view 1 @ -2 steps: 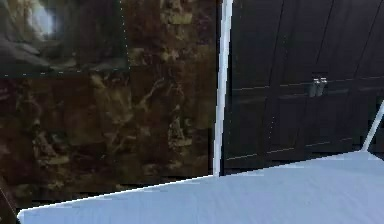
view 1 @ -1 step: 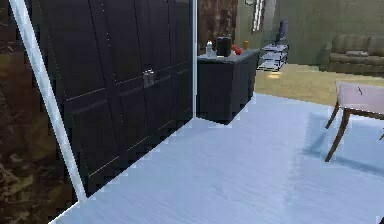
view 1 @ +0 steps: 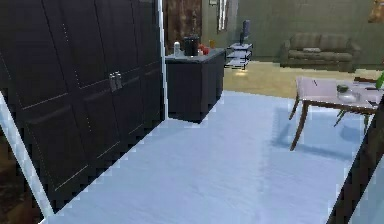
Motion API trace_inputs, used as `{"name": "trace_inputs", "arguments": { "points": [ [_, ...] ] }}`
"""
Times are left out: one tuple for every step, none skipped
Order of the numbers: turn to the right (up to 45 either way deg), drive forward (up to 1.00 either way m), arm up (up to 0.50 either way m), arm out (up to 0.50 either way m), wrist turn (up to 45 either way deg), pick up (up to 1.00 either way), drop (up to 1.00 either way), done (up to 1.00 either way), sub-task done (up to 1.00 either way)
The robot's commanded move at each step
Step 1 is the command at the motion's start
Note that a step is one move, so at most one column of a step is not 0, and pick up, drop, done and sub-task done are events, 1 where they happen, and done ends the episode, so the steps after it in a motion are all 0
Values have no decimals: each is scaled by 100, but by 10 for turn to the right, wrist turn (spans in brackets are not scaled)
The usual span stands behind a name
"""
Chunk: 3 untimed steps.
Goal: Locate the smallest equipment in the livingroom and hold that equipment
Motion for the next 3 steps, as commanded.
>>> {"name": "trace_inputs", "arguments": {
  "points": [
    [0, 65, 0, 0, 0, 0, 0, 0, 0],
    [210, 0, 0, 0, 0, 0, 0, 0, 0],
    [0, 100, 0, 0, 0, 0, 0, 0, 0]
  ]
}}
